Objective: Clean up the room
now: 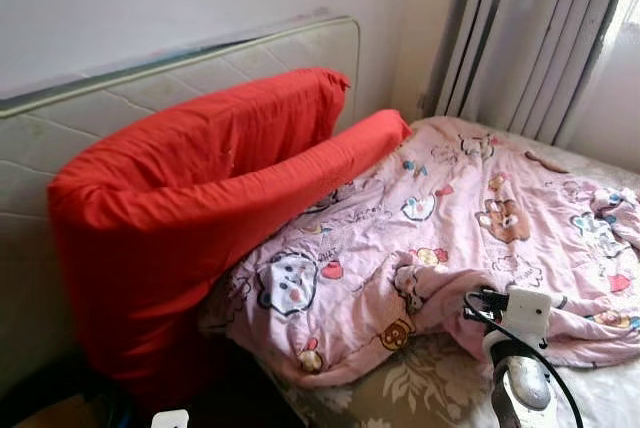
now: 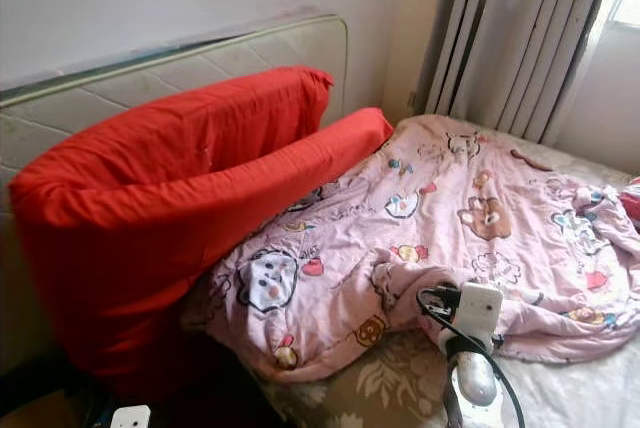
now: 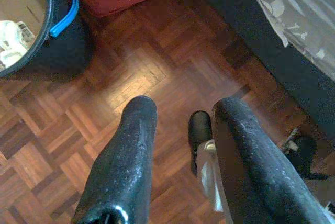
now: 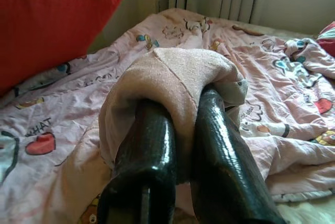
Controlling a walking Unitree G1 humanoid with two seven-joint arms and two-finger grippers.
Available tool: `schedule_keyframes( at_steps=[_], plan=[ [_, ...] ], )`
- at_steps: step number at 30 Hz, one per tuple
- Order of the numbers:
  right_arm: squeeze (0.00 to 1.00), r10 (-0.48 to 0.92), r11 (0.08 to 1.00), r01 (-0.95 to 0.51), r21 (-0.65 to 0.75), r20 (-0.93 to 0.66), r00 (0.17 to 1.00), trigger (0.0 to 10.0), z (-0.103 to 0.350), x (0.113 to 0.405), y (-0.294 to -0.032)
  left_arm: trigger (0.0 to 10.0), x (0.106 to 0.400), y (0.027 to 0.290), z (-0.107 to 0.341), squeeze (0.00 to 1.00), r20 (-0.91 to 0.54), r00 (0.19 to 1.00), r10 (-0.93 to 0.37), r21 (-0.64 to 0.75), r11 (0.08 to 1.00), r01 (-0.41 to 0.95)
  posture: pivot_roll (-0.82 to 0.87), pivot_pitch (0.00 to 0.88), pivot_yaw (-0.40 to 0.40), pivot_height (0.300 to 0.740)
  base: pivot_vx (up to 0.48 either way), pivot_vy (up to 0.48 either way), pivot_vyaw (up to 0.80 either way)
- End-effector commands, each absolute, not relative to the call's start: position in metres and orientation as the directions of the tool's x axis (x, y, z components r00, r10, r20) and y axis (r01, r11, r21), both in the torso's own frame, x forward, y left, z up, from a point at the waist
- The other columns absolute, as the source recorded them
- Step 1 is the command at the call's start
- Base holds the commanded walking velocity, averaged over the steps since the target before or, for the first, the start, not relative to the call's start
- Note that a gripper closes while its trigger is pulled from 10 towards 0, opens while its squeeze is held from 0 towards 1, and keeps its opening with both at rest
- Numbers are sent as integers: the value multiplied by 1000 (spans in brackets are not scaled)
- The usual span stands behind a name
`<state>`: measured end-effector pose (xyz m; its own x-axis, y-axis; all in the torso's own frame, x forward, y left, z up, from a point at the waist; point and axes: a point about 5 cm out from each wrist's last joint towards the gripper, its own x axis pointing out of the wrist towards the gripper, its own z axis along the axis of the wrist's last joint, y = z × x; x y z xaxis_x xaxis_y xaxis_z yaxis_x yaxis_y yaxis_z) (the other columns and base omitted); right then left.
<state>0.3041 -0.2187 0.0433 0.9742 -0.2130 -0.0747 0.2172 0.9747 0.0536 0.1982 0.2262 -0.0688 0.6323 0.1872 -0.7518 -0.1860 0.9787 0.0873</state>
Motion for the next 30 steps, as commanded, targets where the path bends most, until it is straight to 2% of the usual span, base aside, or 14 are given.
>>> schedule_keyframes(
  at_steps=[1,7,14,22,30],
  plan=[
    [0,-214,975,216,55,-43,976,10000,50,308,-219,10000,197,227,-70,0,-757,627,184,93,980,-175,4,0,-24,740,-259,0,0],
    [0,-234,971,235,46,-28,972,10000,53,309,-222,10000,196,219,-72,0,-759,627,174,90,982,-163,1,0,-21,740,-260,0,0],
    [0,-289,957,289,21,0,957,10000,60,310,-234,10000,188,231,-73,0,-765,617,185,100,980,-170,2,0,-22,740,-258,0,0],
    [0,-282,959,282,8,22,959,10000,63,311,-232,10000,175,239,-76,0,-773,604,194,105,978,-180,0,0,-20,740,-259,0,0],
    [0,-293,956,294,-15,54,955,10000,66,312,-231,10000,185,236,-73,0,-766,615,189,100,979,-176,-1,0,-18,740,-258,0,0]
  ],
)
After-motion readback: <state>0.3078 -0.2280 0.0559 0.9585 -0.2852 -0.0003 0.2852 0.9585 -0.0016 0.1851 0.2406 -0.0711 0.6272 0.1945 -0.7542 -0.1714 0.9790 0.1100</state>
